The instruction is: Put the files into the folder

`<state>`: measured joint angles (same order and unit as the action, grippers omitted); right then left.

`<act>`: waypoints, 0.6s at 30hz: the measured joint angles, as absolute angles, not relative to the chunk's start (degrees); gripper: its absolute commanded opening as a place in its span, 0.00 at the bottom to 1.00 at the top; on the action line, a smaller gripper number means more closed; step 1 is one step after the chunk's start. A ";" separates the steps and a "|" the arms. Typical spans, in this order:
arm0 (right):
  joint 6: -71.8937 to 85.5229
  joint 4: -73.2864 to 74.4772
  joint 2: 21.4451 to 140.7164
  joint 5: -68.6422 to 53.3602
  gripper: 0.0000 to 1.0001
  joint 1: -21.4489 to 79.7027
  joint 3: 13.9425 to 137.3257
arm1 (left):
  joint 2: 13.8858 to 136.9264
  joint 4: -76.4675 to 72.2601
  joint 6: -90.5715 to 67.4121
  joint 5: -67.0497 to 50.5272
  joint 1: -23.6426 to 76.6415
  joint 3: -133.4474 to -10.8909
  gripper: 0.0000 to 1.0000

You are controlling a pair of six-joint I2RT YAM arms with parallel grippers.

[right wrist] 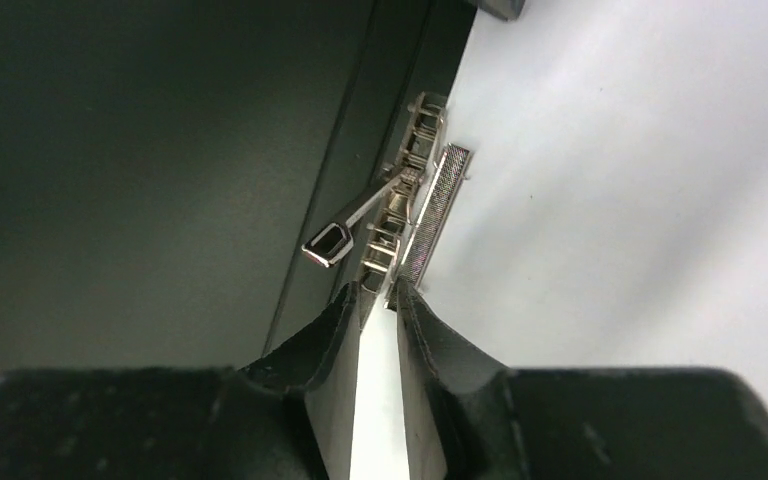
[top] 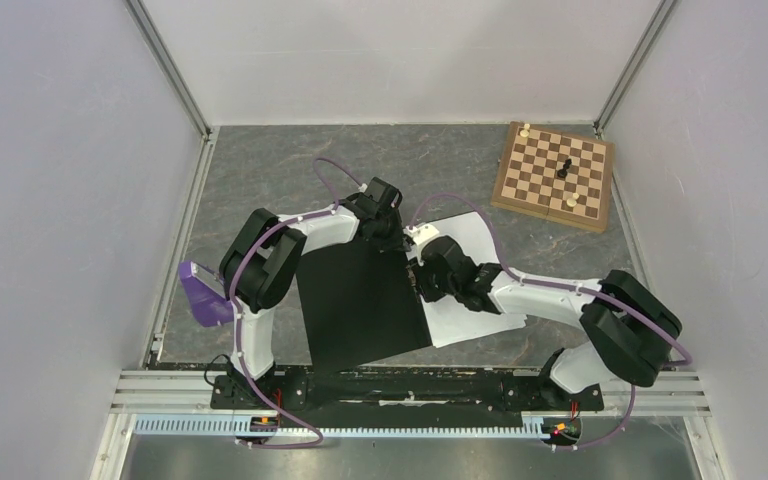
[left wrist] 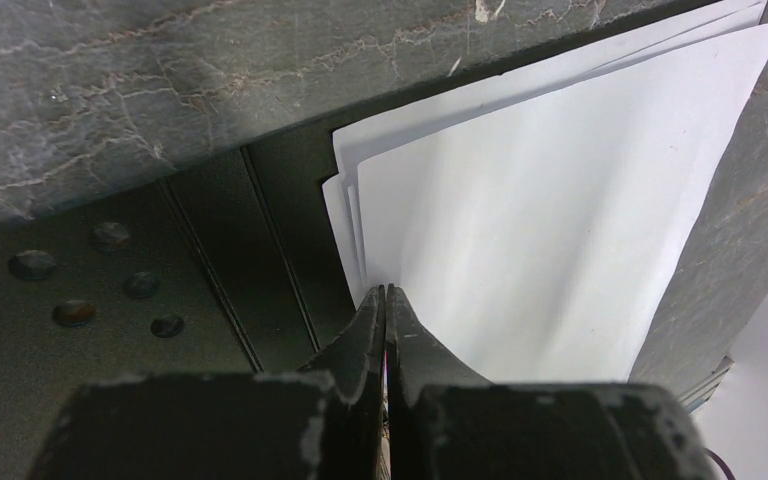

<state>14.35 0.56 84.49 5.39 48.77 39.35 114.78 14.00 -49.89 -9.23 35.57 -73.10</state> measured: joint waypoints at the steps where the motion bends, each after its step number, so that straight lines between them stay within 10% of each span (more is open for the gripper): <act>1: 14.33 2.02 83.94 5.91 0.24 49.28 40.18 | 114.78 14.00 -49.89 -9.21 35.57 -73.10 0.02; 18: 11.84 16.84 87.53 20.21 0.19 56.12 58.48 | 114.78 14.02 -49.89 -9.19 35.48 -73.10 0.02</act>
<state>11.84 16.84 87.53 20.21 56.12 58.48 114.78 14.02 -49.89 -9.19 35.48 -73.10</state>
